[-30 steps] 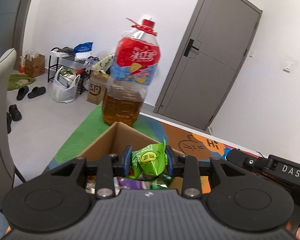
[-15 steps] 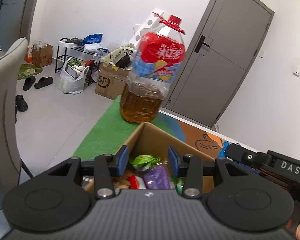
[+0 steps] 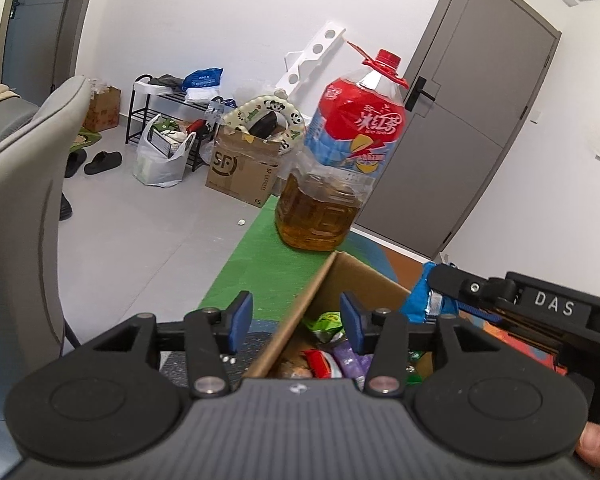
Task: Organize snacks
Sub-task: 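Open both tools to drop the candies into the box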
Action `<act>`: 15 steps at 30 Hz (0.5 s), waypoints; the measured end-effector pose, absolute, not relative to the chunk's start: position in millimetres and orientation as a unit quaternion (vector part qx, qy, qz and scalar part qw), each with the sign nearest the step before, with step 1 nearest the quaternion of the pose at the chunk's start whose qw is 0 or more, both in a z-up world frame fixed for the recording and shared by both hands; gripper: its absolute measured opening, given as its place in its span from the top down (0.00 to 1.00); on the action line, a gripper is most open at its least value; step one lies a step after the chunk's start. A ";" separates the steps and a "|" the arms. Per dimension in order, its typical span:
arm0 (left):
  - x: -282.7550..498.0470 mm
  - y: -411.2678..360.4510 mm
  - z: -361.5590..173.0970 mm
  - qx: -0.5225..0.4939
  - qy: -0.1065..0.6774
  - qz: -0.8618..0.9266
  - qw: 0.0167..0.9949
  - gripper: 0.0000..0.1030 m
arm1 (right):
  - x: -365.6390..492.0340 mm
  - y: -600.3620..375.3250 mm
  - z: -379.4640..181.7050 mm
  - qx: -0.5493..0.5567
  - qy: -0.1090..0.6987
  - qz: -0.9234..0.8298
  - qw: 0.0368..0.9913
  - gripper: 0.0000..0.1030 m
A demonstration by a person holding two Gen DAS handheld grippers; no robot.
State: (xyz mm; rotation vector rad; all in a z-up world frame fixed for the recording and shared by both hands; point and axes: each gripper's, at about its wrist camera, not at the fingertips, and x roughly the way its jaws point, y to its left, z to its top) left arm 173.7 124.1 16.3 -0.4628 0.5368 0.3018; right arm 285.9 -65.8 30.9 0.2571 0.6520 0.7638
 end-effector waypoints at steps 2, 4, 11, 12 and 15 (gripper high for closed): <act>170.4 129.3 16.3 -0.228 0.262 0.151 0.926 0.54 | 284.0 -59.3 31.7 0.121 0.313 0.369 0.867 0.75; 167.6 135.0 16.3 -0.230 0.262 0.154 0.924 0.53 | 282.4 -52.8 31.0 0.119 0.319 0.377 0.861 0.71; 161.0 141.5 15.0 -0.236 0.265 0.159 0.921 0.36 | 275.0 -50.8 28.3 0.117 0.335 0.374 0.857 0.55; 160.8 140.8 15.1 -0.235 0.266 0.158 0.921 0.35 | 274.3 -54.3 28.6 0.120 0.336 0.371 0.858 0.52; 158.9 136.0 16.8 -0.236 0.264 0.154 0.922 0.26 | 273.0 -64.6 29.6 0.124 0.335 0.361 0.861 0.46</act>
